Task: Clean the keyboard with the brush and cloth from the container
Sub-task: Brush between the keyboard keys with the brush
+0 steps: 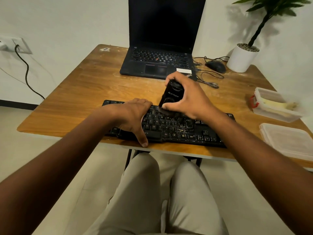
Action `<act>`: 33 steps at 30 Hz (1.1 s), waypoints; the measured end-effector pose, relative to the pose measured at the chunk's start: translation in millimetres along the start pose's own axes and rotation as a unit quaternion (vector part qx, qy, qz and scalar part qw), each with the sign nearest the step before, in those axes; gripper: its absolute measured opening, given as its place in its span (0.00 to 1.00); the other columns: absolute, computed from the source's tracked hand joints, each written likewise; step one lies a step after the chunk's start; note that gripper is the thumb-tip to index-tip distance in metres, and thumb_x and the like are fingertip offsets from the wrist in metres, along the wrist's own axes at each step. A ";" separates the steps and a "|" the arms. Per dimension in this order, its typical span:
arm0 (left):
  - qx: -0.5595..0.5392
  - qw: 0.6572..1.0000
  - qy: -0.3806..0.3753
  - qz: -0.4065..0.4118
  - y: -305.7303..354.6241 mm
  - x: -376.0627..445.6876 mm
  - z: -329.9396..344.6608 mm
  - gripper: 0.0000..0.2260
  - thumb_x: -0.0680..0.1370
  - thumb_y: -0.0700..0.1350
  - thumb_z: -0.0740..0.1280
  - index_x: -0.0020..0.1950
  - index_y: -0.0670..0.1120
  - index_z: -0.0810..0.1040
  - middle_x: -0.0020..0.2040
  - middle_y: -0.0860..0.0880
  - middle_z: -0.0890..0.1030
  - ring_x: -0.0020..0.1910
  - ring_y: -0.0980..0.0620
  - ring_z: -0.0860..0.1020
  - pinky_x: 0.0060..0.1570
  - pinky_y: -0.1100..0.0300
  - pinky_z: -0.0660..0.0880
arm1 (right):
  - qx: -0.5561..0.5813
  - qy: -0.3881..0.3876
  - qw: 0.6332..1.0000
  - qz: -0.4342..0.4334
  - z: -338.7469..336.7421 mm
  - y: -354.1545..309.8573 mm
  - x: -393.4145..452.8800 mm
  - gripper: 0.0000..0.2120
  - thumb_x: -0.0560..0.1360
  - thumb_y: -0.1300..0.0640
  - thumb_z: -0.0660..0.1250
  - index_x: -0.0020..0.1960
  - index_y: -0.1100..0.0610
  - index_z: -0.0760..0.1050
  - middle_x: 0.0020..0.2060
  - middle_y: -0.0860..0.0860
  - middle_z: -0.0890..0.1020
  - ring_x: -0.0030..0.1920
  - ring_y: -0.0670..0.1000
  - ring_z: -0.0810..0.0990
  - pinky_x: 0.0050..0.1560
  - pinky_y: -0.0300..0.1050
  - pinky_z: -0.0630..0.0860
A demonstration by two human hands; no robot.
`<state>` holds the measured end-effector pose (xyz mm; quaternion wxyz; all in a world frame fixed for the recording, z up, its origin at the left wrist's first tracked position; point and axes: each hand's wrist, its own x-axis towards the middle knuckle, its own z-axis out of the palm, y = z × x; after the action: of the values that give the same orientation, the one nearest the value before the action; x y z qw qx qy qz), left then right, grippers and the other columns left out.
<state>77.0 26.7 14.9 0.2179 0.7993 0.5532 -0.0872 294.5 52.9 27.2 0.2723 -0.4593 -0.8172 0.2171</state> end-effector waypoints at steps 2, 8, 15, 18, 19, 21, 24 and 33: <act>-0.001 1.000 -0.002 0.001 0.2 0.2 -0.1 0.60 0.59 0.58 0.85 0.82 0.50 0.54 0.79 0.51 0.62 0.78 0.49 0.59 0.78 0.50 0.59 | -0.004 -0.010 1.000 0.000 4.3 3.3 -1.9 0.29 0.65 0.55 0.83 0.58 0.42 0.70 0.50 0.43 0.80 0.49 0.44 0.80 0.39 0.35 0.78; 0.006 1.000 -0.006 0.007 -3.5 0.8 1.2 0.64 0.59 0.60 0.85 0.84 0.49 0.50 0.82 0.50 0.58 0.80 0.48 0.56 0.80 0.49 0.57 | -0.090 -0.092 0.990 0.051 -40.9 19.6 -13.0 0.30 0.66 0.59 0.82 0.59 0.41 0.71 0.52 0.44 0.79 0.49 0.45 0.80 0.37 0.40 0.81; 0.007 1.000 -0.004 0.004 -1.7 -0.5 0.6 0.63 0.60 0.59 0.85 0.84 0.49 0.49 0.82 0.50 0.57 0.81 0.48 0.55 0.80 0.50 0.56 | -0.021 -0.005 1.000 0.014 -15.4 -4.1 -0.7 0.29 0.65 0.56 0.82 0.58 0.41 0.70 0.51 0.41 0.78 0.50 0.41 0.79 0.37 0.34 0.78; 0.006 1.000 -0.007 0.001 -0.6 -0.4 0.5 0.63 0.60 0.59 0.85 0.84 0.49 0.49 0.83 0.50 0.56 0.81 0.48 0.54 0.79 0.51 0.55 | -0.011 -0.017 1.000 0.000 4.0 -2.5 -1.1 0.29 0.66 0.55 0.82 0.59 0.42 0.70 0.50 0.43 0.80 0.49 0.45 0.81 0.38 0.38 0.81; 0.008 1.000 -0.007 0.002 -0.6 -0.5 0.4 0.63 0.60 0.60 0.85 0.84 0.49 0.49 0.83 0.50 0.56 0.81 0.48 0.54 0.79 0.51 0.55 | -0.025 -0.025 0.999 0.002 1.4 0.1 -3.6 0.29 0.66 0.55 0.82 0.59 0.42 0.71 0.50 0.43 0.80 0.49 0.45 0.81 0.37 0.37 0.80; 0.010 1.000 -0.006 0.004 -1.7 -0.4 0.8 0.63 0.60 0.60 0.85 0.84 0.49 0.49 0.83 0.50 0.56 0.81 0.48 0.54 0.79 0.51 0.55 | -0.058 -0.046 0.997 0.023 -13.6 8.5 -10.3 0.29 0.67 0.57 0.82 0.59 0.41 0.70 0.50 0.43 0.79 0.48 0.43 0.80 0.35 0.34 0.77; 0.009 1.000 -0.005 0.004 -2.0 -0.8 1.1 0.64 0.60 0.60 0.85 0.84 0.49 0.49 0.83 0.50 0.55 0.81 0.48 0.54 0.79 0.51 0.54 | -0.085 -0.072 0.992 0.064 -39.8 17.4 -19.4 0.33 0.66 0.60 0.82 0.60 0.41 0.68 0.51 0.46 0.80 0.46 0.46 0.82 0.32 0.38 0.79; 0.005 1.000 0.002 0.000 -1.4 -1.7 1.4 0.63 0.60 0.60 0.85 0.84 0.50 0.49 0.82 0.51 0.57 0.81 0.48 0.55 0.80 0.50 0.56 | 0.032 0.026 0.995 0.091 -29.2 17.3 -13.7 0.36 0.65 0.55 0.84 0.63 0.47 0.65 0.65 0.47 0.73 0.66 0.52 0.74 0.65 0.57 0.77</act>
<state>75.2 25.0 14.0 0.2128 0.8007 0.5530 -0.0881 330.2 52.5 35.4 0.2870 -0.5284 -0.7570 0.2556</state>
